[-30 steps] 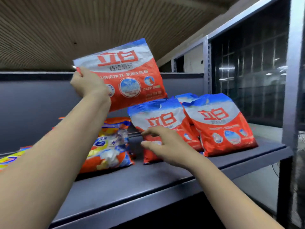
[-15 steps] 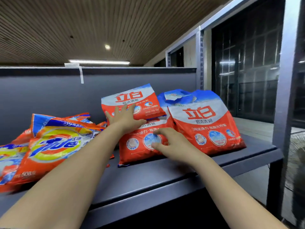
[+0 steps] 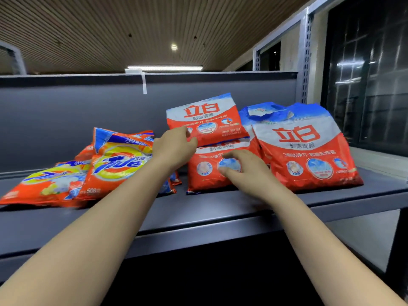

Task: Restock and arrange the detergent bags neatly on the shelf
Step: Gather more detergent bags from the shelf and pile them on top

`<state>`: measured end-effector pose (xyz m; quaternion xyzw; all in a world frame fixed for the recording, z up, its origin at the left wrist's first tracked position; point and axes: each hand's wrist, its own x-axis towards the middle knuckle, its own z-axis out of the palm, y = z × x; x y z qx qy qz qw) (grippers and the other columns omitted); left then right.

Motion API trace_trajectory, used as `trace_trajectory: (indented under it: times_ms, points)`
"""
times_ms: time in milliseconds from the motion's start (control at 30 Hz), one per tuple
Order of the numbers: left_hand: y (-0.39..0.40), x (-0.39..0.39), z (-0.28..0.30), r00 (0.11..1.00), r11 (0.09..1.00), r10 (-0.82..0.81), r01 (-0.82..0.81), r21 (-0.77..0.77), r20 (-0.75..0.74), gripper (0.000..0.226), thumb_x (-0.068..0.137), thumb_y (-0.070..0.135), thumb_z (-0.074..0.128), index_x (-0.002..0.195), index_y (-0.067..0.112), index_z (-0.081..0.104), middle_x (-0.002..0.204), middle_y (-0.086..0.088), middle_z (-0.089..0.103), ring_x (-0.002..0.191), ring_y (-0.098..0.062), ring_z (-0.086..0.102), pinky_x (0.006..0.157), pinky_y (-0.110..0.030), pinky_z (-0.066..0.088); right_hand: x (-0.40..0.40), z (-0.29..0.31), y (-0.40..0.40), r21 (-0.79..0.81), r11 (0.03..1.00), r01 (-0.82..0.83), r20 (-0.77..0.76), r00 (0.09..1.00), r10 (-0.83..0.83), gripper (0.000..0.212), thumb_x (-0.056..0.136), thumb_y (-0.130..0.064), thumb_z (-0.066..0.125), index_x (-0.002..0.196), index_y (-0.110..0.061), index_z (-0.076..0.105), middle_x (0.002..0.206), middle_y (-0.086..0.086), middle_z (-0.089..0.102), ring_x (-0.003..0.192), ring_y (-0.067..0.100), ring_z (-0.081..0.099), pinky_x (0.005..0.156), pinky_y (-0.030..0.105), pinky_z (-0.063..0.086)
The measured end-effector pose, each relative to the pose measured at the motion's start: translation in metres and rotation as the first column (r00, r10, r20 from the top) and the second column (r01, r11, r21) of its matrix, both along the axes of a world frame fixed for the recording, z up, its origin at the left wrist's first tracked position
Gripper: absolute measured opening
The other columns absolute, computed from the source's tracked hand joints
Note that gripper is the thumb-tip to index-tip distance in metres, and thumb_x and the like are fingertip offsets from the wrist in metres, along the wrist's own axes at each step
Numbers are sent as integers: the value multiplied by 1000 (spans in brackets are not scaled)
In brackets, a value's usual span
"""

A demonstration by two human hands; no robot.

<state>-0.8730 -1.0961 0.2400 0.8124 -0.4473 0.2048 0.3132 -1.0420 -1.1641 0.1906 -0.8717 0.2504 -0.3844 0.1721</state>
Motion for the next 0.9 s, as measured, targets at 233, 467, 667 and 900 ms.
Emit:
trace_trajectory:
  times_ms: [233, 467, 667, 900]
  points:
    - [95, 8, -14, 1000, 990, -10, 14, -139, 29, 29, 91, 35, 47, 107, 19, 64, 110, -1, 68, 104, -25, 60, 89, -40, 47, 10, -11, 58, -13, 997, -74, 130, 989, 75, 32, 91, -28, 62, 121, -16, 61, 124, -2, 59, 119, 13, 50, 86, 14, 29]
    - [214, 31, -40, 999, 977, 31, -32, -213, -8, 25, 91, 35, 50, 106, 20, 64, 109, 5, 67, 101, -21, 61, 89, -40, 47, 36, -32, 143, -3, 987, -159, 162, 974, 157, 30, 88, -24, 65, 118, -19, 62, 110, -10, 57, 107, 5, 51, 81, 10, 30]
    - [320, 56, -70, 991, 972, 109, -122, -200, -73, 20, 90, 34, 53, 102, 22, 64, 104, 6, 69, 99, -20, 62, 89, -39, 46, 69, -50, 229, 62, 969, -239, 126, 965, 230, 31, 89, -31, 62, 120, -29, 60, 116, -17, 57, 114, -2, 48, 77, 3, 35]
    - [441, 83, -118, 982, 974, 164, -176, -144, -94, 19, 90, 33, 54, 101, 21, 64, 101, 5, 69, 98, -19, 63, 87, -39, 47, 115, -83, 336, 64, 931, -359, 80, 932, 354, 30, 88, -31, 63, 118, -29, 61, 118, -19, 60, 114, -3, 51, 90, 5, 32]
